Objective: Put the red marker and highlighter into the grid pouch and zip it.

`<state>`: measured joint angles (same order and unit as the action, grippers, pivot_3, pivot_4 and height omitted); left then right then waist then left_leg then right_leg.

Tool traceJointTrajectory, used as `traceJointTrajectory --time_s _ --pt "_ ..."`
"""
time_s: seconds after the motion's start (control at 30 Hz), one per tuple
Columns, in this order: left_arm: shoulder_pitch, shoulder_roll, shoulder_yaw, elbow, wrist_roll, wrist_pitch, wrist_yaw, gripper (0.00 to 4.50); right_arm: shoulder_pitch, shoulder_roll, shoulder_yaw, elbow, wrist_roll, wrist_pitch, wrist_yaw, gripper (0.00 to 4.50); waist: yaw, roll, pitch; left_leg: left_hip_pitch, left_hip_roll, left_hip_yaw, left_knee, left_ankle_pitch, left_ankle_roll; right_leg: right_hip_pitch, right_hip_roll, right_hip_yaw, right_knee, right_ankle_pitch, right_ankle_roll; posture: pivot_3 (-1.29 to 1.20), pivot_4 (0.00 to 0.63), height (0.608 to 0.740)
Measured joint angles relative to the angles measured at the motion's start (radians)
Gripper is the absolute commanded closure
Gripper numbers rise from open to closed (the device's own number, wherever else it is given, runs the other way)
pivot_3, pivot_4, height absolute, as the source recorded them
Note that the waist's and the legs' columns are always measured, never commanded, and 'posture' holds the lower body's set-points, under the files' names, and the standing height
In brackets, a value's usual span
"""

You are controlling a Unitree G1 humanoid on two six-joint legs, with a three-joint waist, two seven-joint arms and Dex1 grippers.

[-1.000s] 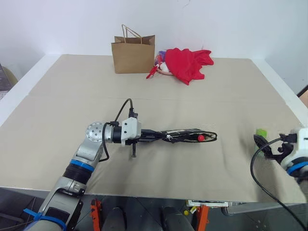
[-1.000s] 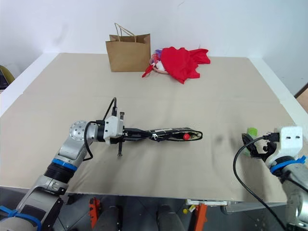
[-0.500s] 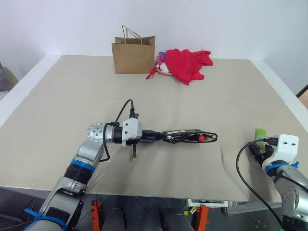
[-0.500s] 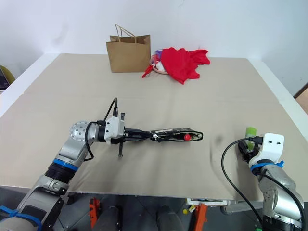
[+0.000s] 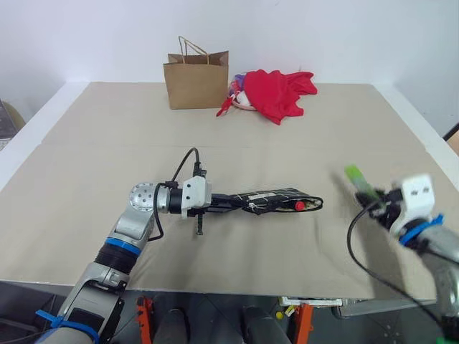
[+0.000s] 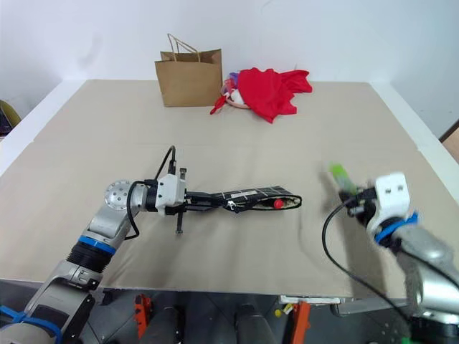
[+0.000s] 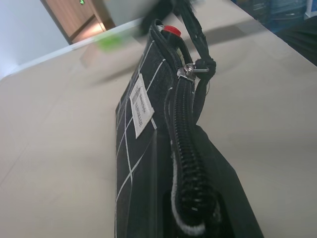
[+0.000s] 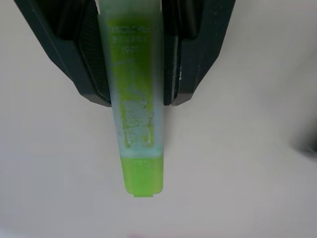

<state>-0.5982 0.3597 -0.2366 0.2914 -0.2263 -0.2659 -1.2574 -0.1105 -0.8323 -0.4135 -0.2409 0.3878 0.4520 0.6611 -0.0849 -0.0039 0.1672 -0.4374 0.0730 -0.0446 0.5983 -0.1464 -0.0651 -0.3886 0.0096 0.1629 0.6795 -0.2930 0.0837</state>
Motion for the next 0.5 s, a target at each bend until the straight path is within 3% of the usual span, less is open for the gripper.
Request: traceJointTrajectory --time_s 0.1,0.23,0.5 --pt "0.000 -0.001 -0.001 0.000 0.000 -0.001 -0.007 4.50 -0.065 -0.106 -0.013 -0.055 0.108 -0.027 0.196 3.40 0.003 -0.002 0.001 -0.001 0.000 -0.002 -0.001 0.000 0.000 0.001 0.000 -0.003 0.000 -0.002 -0.001 0.00 0.150 0.740" --pt "-0.001 -0.004 -0.001 0.004 0.000 -0.001 -0.015 4.50 -0.025 -0.274 -0.012 -0.155 0.286 0.037 0.518 3.40 0.012 -0.003 0.001 -0.002 -0.001 -0.002 -0.001 -0.001 0.000 0.001 -0.001 -0.003 0.000 -0.005 0.000 0.00 0.150 0.740" --pt "-0.003 -0.028 -0.002 0.007 0.002 -0.003 -0.016 4.50 0.043 -0.309 0.082 -0.198 0.272 0.063 0.608 3.40 0.013 -0.005 0.002 -0.002 -0.001 -0.002 0.001 -0.001 0.000 0.001 -0.001 -0.003 0.000 -0.005 -0.001 0.00 0.150 0.740"
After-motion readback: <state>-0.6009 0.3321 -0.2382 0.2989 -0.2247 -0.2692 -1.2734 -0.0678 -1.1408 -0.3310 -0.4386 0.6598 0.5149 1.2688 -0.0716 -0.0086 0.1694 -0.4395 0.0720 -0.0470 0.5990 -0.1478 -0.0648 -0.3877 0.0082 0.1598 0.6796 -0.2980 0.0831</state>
